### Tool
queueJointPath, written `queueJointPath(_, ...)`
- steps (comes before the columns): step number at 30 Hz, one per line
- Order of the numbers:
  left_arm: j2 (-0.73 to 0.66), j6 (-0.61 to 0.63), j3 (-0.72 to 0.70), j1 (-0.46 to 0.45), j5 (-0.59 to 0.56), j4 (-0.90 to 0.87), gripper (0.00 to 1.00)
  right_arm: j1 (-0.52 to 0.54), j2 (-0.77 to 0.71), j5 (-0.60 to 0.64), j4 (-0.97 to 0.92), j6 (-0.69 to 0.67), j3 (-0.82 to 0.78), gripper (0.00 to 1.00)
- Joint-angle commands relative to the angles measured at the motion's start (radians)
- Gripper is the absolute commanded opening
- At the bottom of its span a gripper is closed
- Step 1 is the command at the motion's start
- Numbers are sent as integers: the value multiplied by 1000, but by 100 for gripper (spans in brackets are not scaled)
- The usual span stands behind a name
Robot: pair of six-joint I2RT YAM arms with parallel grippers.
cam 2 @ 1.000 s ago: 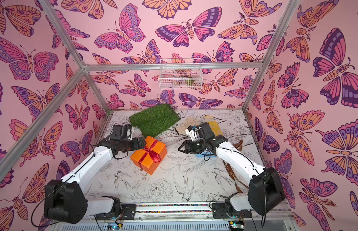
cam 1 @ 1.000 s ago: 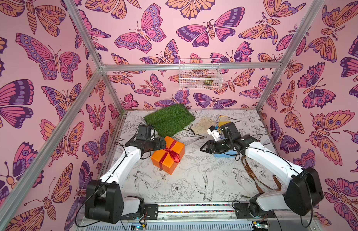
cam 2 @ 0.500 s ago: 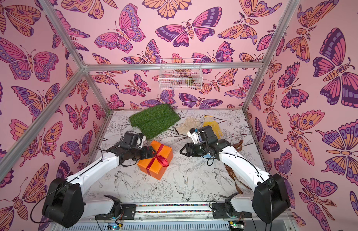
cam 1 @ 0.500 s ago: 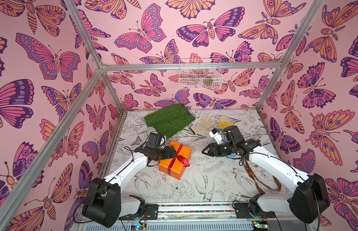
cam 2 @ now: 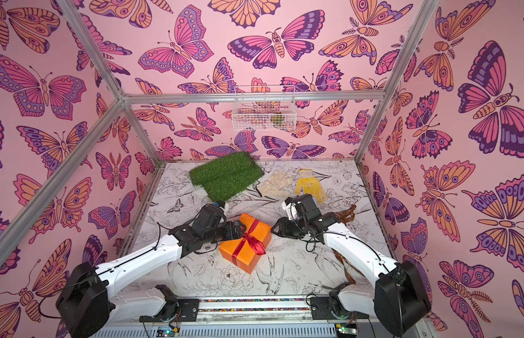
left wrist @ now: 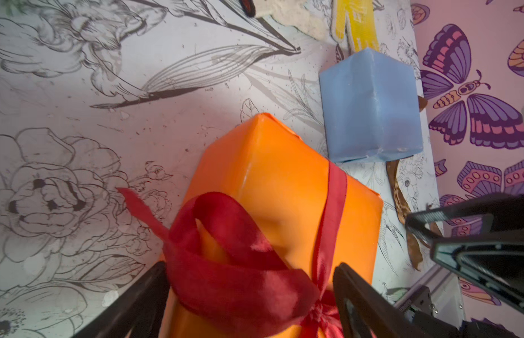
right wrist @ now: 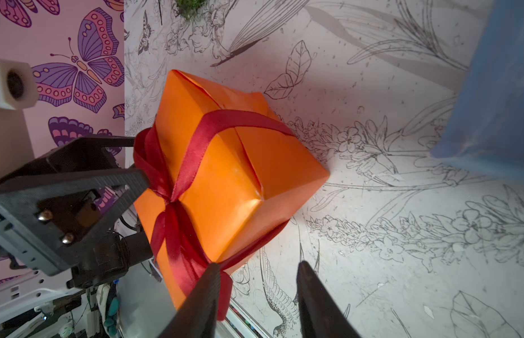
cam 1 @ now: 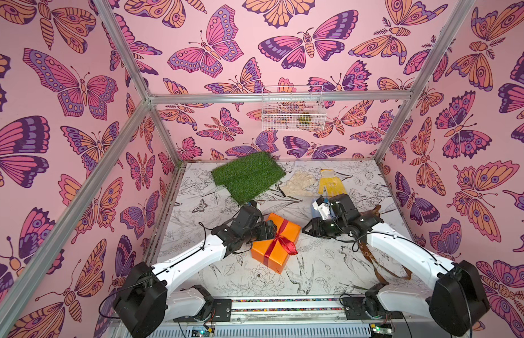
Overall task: Untie the ribbon bows on the gift boxes
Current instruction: Move the gift box to the center of the board, then adjust the gift box at the center of the board.
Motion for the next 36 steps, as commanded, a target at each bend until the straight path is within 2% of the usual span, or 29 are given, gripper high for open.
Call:
queueJointPath(1,-2,35,23,2,-62,2,90,5,-33,35,34,48,-27,43)
queueJointPath(7,-9,121,93,25,-6,-91,90,12,-19,-29,118,97,-67,40)
queueJointPath(12,-63,105,29,25,74,-118,86,62,-6,-16,182,138,-89,40)
queueJointPath(18,-110,106,-46,23,15,-172,85,92,20,-5,215,154,-88,40)
queueJointPath(20,-110,99,-54,23,29,-172,84,92,41,-4,221,154,-80,40)
queueJointPath(28,-66,124,-21,-13,148,-135,84,92,118,-5,265,157,-37,40)
queueJointPath(36,-41,61,-73,-45,266,49,84,88,189,18,192,99,87,39)
